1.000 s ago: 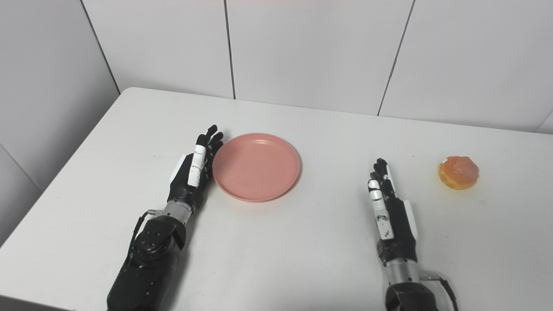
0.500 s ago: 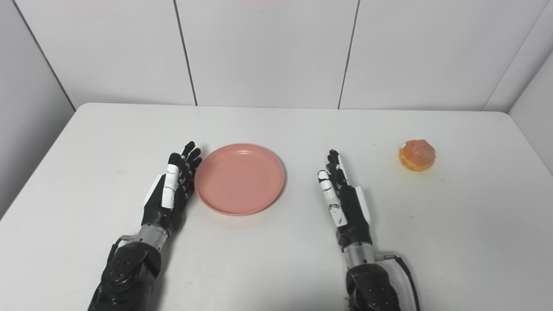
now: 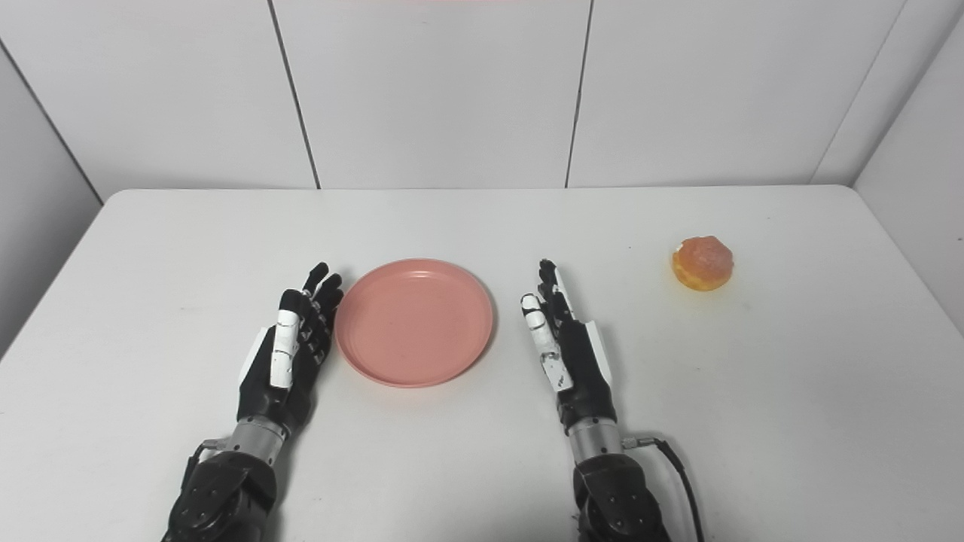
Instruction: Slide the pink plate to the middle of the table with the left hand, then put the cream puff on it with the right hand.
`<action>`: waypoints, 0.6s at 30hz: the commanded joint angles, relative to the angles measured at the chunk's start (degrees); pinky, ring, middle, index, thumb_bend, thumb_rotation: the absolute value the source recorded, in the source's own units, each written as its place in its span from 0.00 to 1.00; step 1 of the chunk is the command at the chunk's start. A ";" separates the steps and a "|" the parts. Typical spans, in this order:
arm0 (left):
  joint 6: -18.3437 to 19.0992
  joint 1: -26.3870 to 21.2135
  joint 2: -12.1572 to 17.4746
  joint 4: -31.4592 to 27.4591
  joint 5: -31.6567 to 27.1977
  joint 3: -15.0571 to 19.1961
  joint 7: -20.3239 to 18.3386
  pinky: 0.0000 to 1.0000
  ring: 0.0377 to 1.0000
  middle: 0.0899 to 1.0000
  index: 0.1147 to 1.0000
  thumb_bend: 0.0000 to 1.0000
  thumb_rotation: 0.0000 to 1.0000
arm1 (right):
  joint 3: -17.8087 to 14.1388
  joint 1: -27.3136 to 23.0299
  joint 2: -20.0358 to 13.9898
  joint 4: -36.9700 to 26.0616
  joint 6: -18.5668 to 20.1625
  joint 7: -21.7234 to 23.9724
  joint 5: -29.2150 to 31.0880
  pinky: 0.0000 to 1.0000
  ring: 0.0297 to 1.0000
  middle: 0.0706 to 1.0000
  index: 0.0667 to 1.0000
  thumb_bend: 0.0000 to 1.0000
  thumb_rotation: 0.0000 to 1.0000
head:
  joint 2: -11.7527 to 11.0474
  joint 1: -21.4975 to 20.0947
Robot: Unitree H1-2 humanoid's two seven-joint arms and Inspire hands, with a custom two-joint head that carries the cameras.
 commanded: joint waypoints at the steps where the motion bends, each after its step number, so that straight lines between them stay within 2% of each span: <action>1: -0.55 0.76 0.25 -0.84 0.16 -1.40 -2.40 1.00 1.00 0.99 0.97 0.75 1.00 | 0.42 0.13 0.74 0.47 -0.94 -0.39 -0.22 1.00 1.00 1.00 0.98 0.59 0.94 | -0.09 0.14; 18: -0.21 1.60 1.49 -0.86 0.95 -4.63 -4.40 1.00 1.00 1.00 1.00 0.75 1.00 | 0.37 -0.03 0.32 1.25 -2.11 -0.63 -0.13 1.00 1.00 0.99 0.97 0.59 0.93 | -0.06 0.79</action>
